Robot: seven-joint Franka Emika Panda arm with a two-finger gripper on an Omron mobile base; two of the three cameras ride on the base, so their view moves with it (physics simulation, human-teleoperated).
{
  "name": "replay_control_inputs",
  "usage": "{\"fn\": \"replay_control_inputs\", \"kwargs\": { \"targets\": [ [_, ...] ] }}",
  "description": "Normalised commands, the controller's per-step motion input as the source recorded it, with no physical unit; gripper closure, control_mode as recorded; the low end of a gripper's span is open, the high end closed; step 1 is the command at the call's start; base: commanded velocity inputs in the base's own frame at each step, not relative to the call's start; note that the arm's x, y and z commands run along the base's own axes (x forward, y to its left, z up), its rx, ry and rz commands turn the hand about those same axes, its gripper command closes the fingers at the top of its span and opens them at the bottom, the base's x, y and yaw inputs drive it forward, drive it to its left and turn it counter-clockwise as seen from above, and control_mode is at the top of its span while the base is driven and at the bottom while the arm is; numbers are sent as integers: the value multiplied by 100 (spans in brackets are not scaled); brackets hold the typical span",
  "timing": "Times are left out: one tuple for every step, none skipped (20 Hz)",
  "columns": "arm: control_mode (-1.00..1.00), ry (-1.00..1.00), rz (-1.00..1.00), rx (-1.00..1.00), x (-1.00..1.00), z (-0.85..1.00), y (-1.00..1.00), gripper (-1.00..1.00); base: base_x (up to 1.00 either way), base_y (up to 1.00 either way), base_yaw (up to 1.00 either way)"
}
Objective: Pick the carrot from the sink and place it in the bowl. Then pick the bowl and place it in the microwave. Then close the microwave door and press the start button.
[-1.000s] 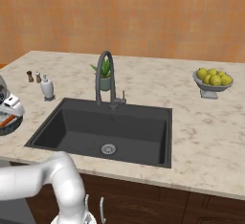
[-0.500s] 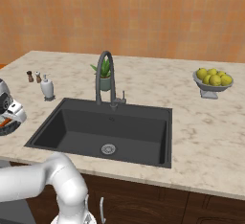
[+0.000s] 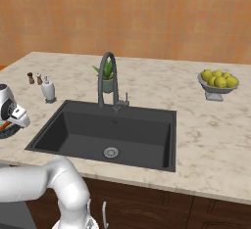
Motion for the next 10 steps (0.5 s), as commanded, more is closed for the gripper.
{"fn": "replay_control_inputs", "kwargs": {
  "targets": [
    [-100,1,0,0,11,-8,14,100,0,0,0],
    [-100,0,0,0,4,-5,16,100,0,0,0],
    [-100,0,0,0,2,-11,0,100,0,0,0],
    [-100,0,0,1,0,-6,0,100,0,0,0],
    [-100,0,0,2,0,-6,0,100,0,0,0],
    [-100,0,0,3,0,-8,0,100,0,0,0],
    [-100,0,0,2,0,-4,0,100,0,0,0],
    [-100,-2,0,2,-7,0,0,100,0,0,0],
    [-100,-5,0,1,-20,0,-7,100,0,0,0],
    [-100,-5,0,1,-26,0,-20,100,0,0,0]
  ]
}}
